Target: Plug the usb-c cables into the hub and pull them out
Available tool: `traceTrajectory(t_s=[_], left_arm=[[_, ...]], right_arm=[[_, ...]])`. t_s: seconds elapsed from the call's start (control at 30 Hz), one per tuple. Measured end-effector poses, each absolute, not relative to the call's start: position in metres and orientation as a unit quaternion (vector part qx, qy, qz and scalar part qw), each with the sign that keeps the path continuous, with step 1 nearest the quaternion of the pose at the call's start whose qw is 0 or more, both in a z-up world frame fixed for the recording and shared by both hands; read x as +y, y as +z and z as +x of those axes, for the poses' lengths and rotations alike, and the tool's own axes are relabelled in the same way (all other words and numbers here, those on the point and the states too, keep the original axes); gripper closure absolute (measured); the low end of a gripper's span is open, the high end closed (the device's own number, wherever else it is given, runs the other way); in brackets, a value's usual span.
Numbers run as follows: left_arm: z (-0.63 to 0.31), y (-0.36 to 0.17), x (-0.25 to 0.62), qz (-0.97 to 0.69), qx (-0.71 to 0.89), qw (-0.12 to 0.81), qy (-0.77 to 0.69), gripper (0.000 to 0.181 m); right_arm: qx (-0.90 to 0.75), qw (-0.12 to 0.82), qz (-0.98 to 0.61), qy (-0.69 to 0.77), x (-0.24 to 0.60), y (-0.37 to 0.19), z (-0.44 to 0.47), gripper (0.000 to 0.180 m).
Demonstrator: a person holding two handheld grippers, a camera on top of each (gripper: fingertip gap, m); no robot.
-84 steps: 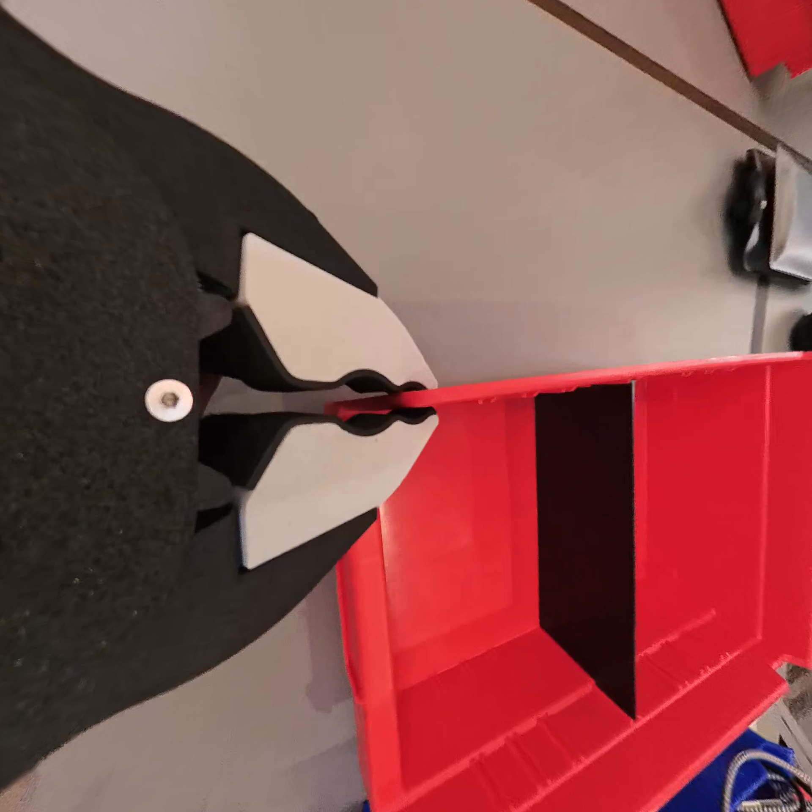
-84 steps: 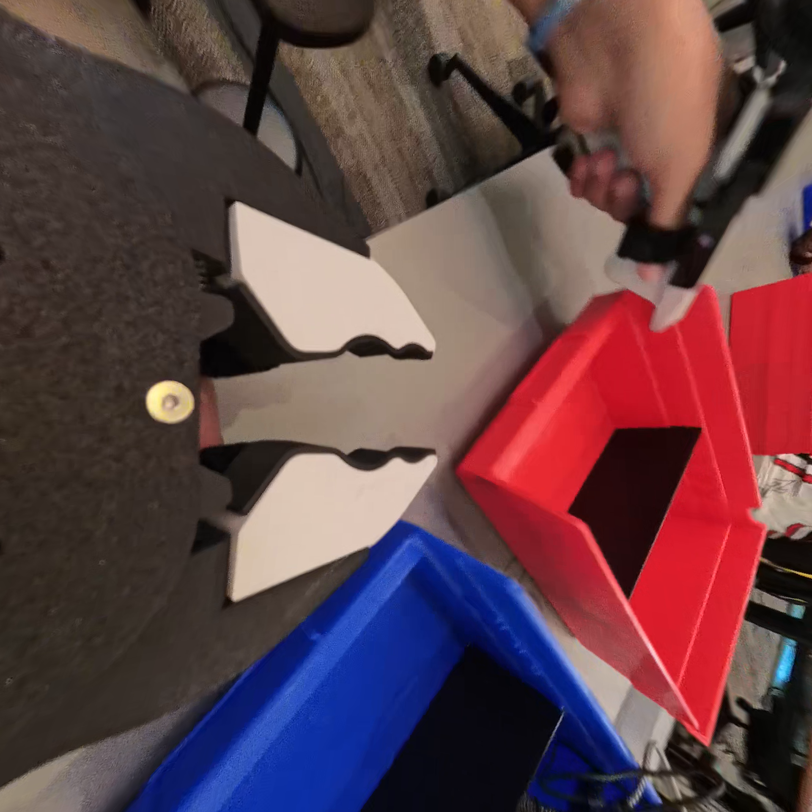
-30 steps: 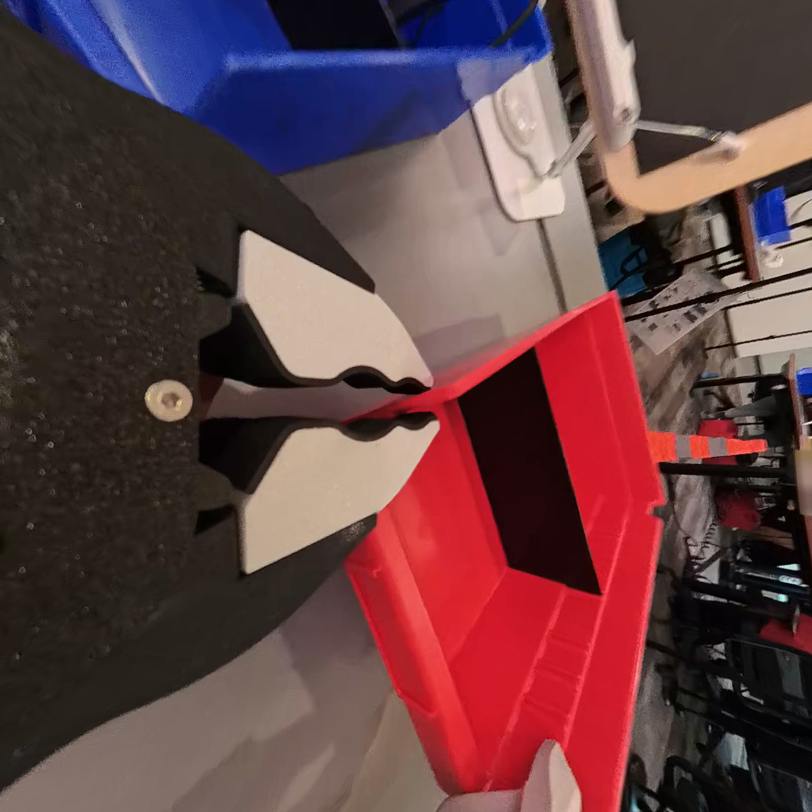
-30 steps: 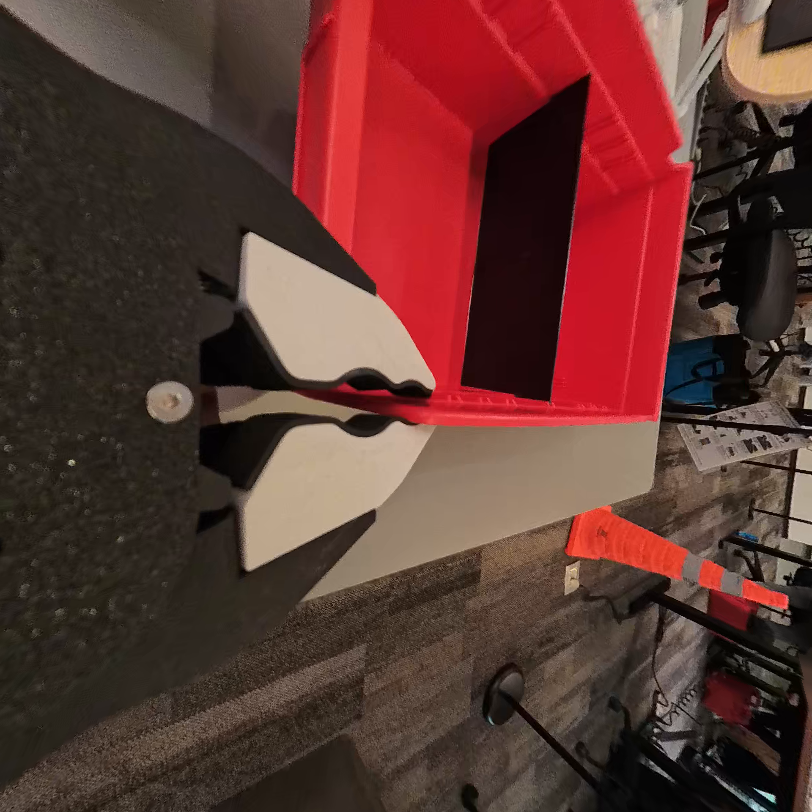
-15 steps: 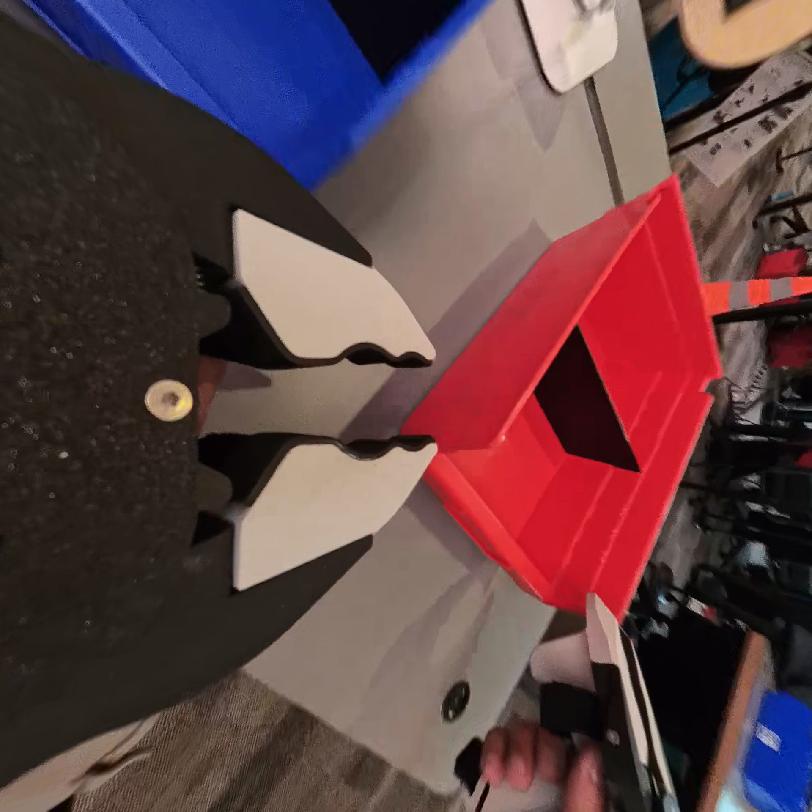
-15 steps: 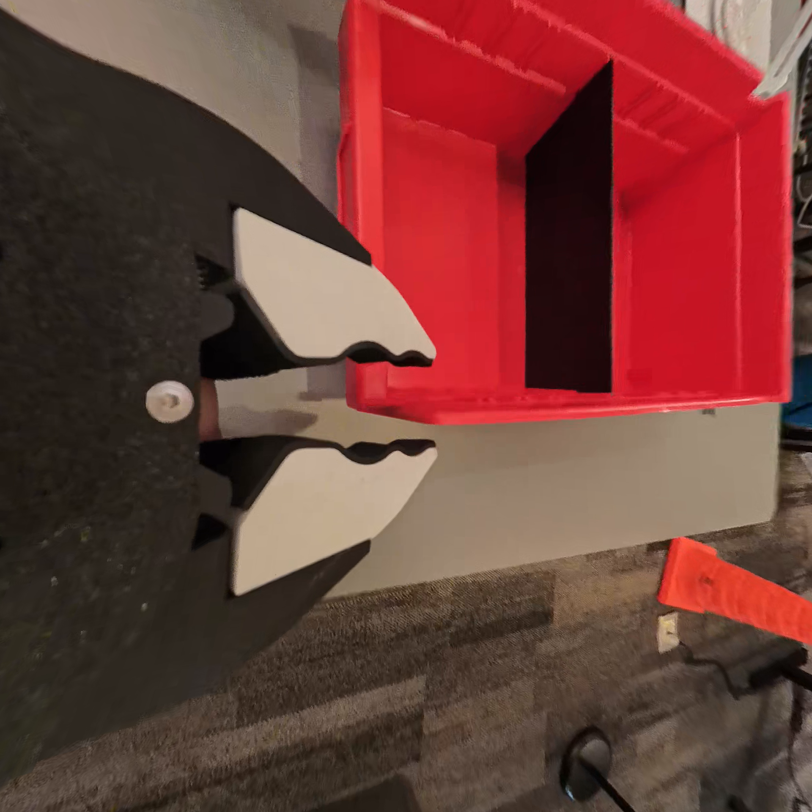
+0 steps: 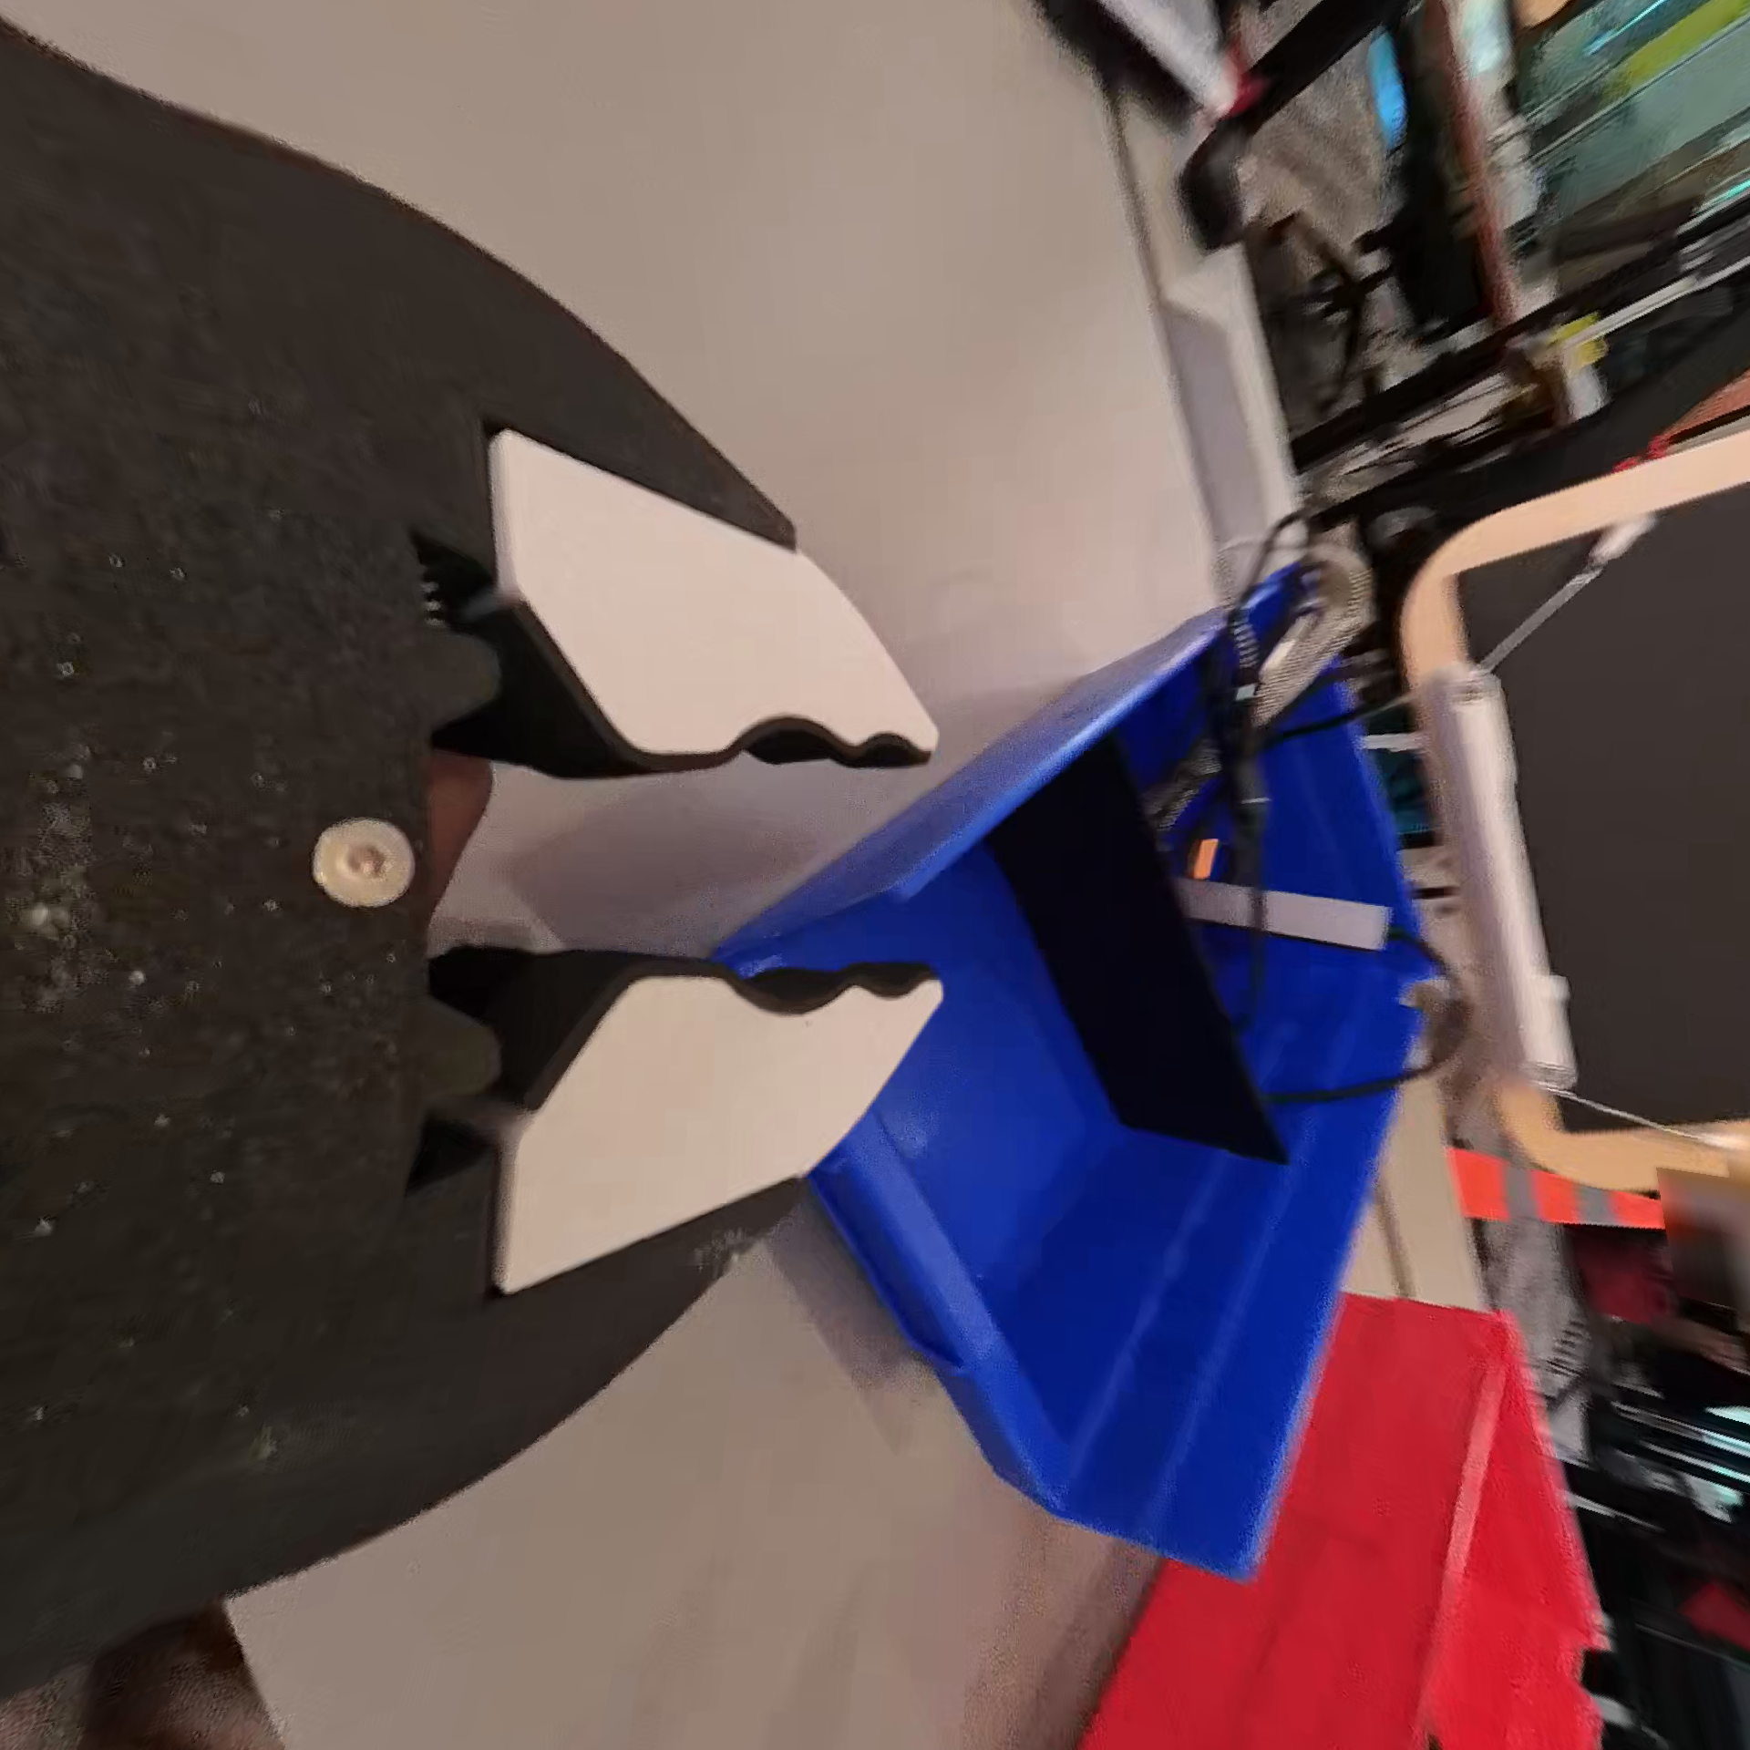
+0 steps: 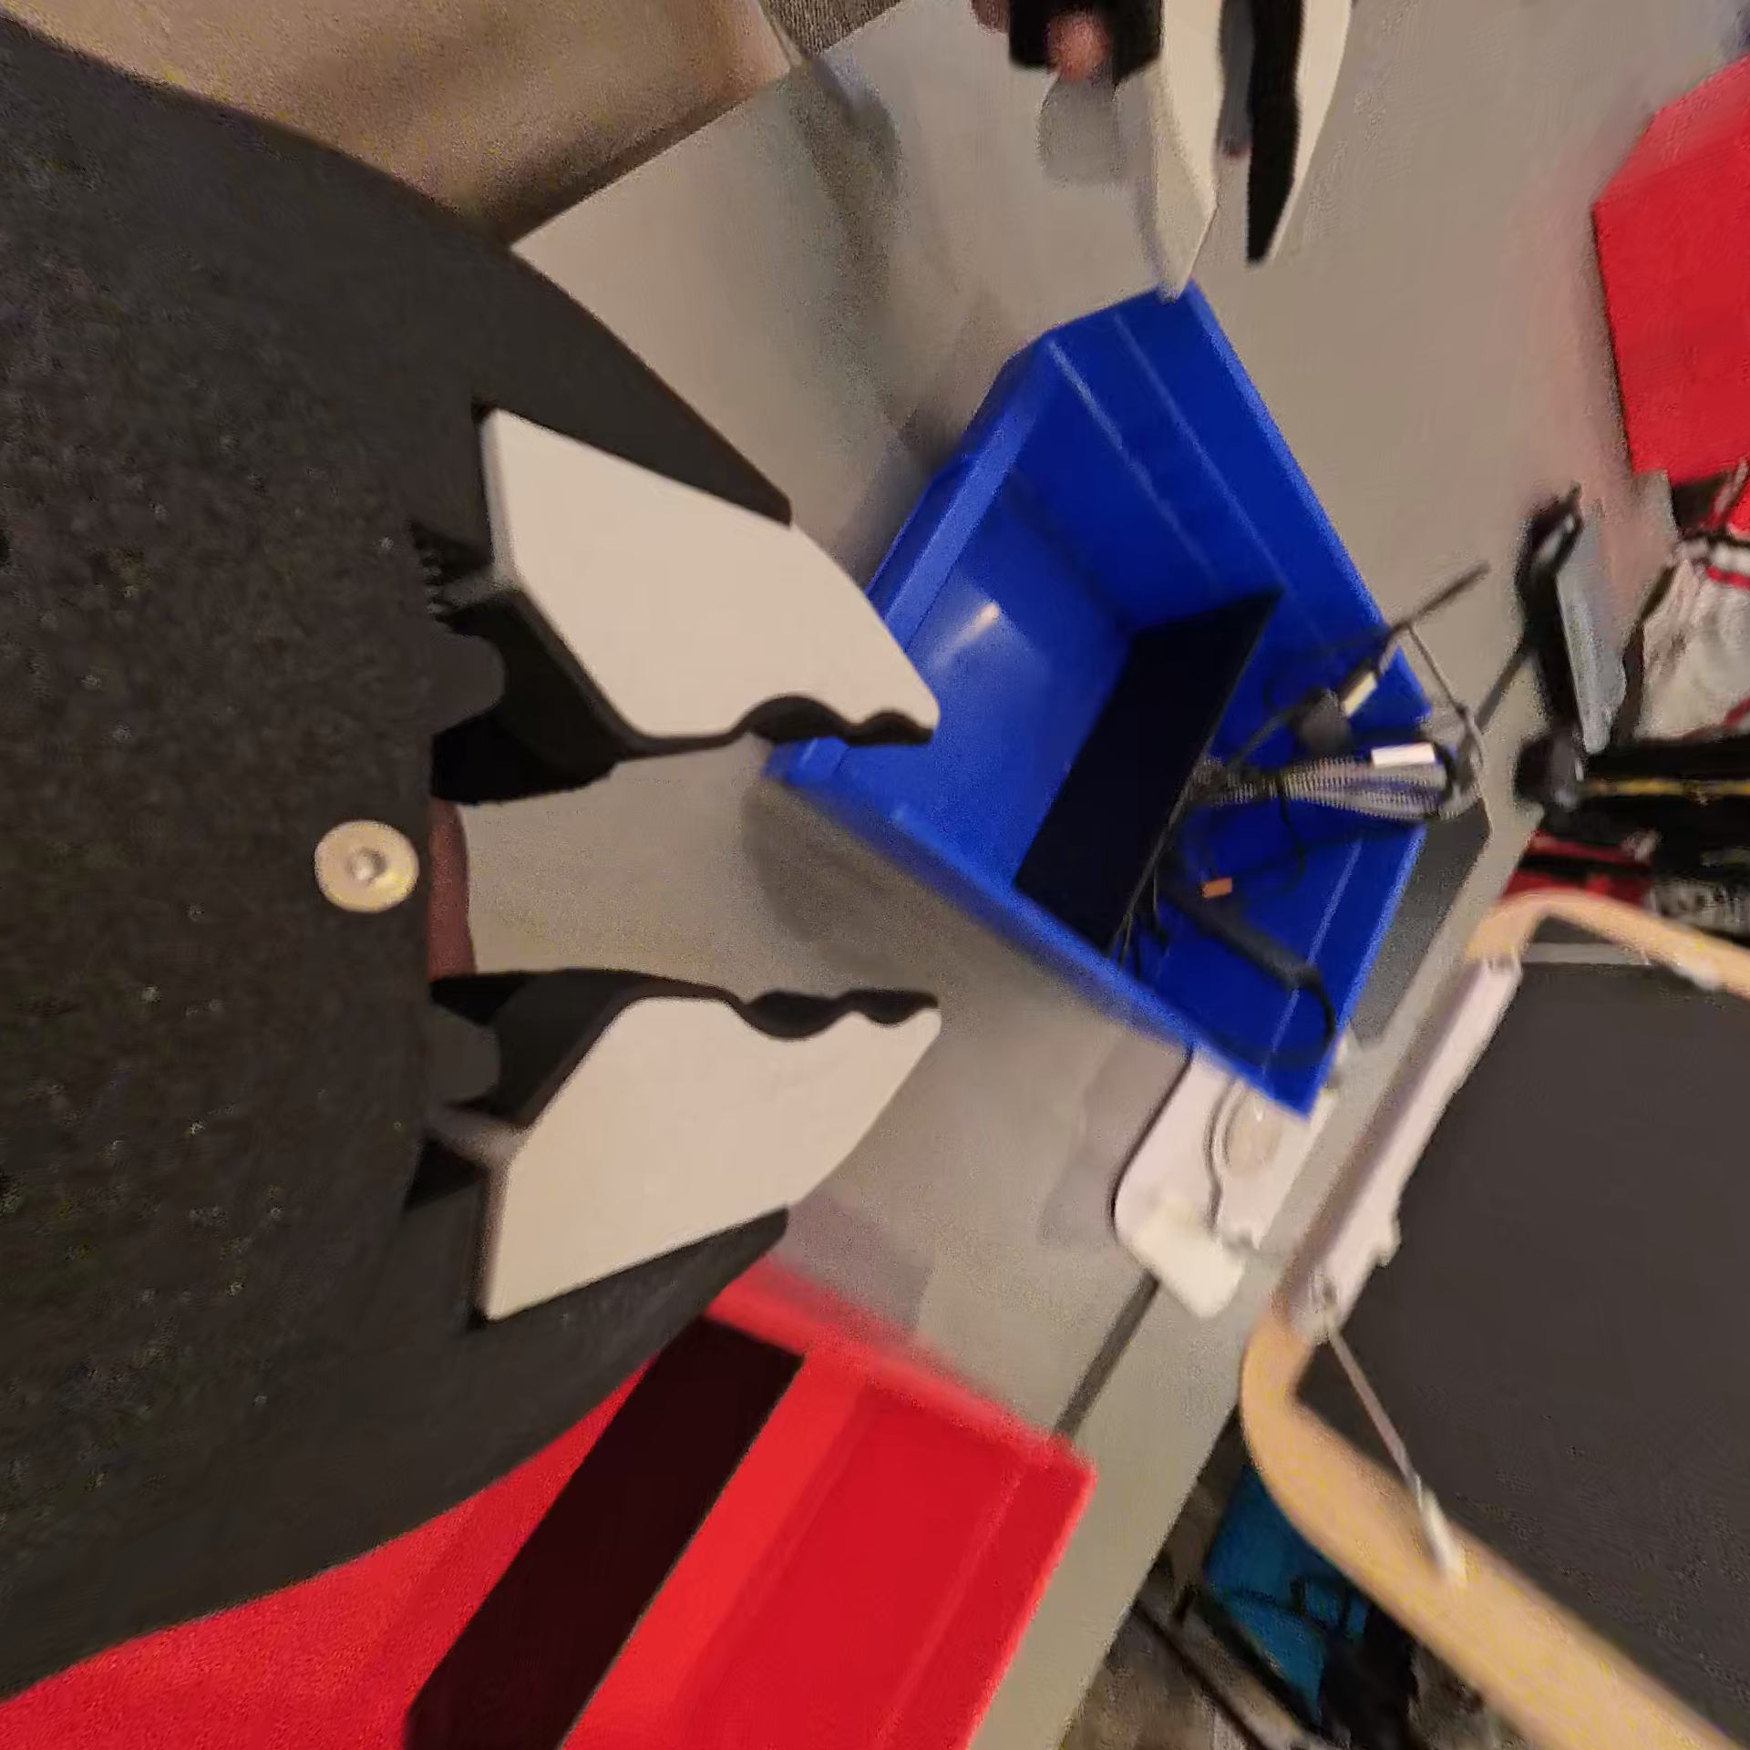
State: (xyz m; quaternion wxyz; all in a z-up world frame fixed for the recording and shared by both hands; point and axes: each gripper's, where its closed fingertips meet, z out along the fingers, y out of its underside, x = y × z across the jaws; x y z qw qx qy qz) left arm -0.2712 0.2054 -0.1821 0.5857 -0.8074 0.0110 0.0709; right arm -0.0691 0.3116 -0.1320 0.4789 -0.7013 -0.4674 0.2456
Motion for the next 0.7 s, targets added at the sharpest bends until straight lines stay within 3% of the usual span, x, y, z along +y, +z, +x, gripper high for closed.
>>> traceTrajectory(t_s=[0.13, 0.27, 0.3, 0.33, 0.37, 0.53, 0.7], left_arm=[[-0.263, -0.203, 0.223, -0.828, -0.002, 0.560, 0.012, 0.139], [-0.273, -0.217, 0.242, -0.842, 0.003, 0.539, 0.010, 0.155], [-0.277, -0.219, 0.245, -0.841, 0.004, 0.540, 0.010, 0.155], [-0.279, -0.219, 0.247, -0.841, 0.003, 0.541, 0.010, 0.157], [-0.283, -0.219, 0.248, -0.845, 0.000, 0.535, 0.016, 0.159], [-0.322, -0.215, 0.239, -0.854, -0.055, 0.515, 0.042, 0.174], [-0.403, -0.199, 0.210, -0.841, -0.092, 0.530, 0.052, 0.178]], right_arm=[[-0.424, 0.444, -0.759, 0.216, 0.321, -0.188, -0.106, 0.124], [-0.366, 0.413, -0.811, 0.192, 0.333, -0.222, -0.105, 0.141], [-0.352, 0.406, -0.818, 0.204, 0.333, -0.227, -0.109, 0.155], [-0.331, 0.406, -0.822, 0.225, 0.332, -0.227, -0.114, 0.172], [-0.302, 0.410, -0.828, 0.233, 0.334, -0.226, -0.117, 0.173], [-0.288, 0.520, -0.796, 0.112, 0.315, -0.207, -0.144, 0.176], [-0.304, 0.557, -0.765, 0.114, 0.269, -0.188, -0.218, 0.174]])
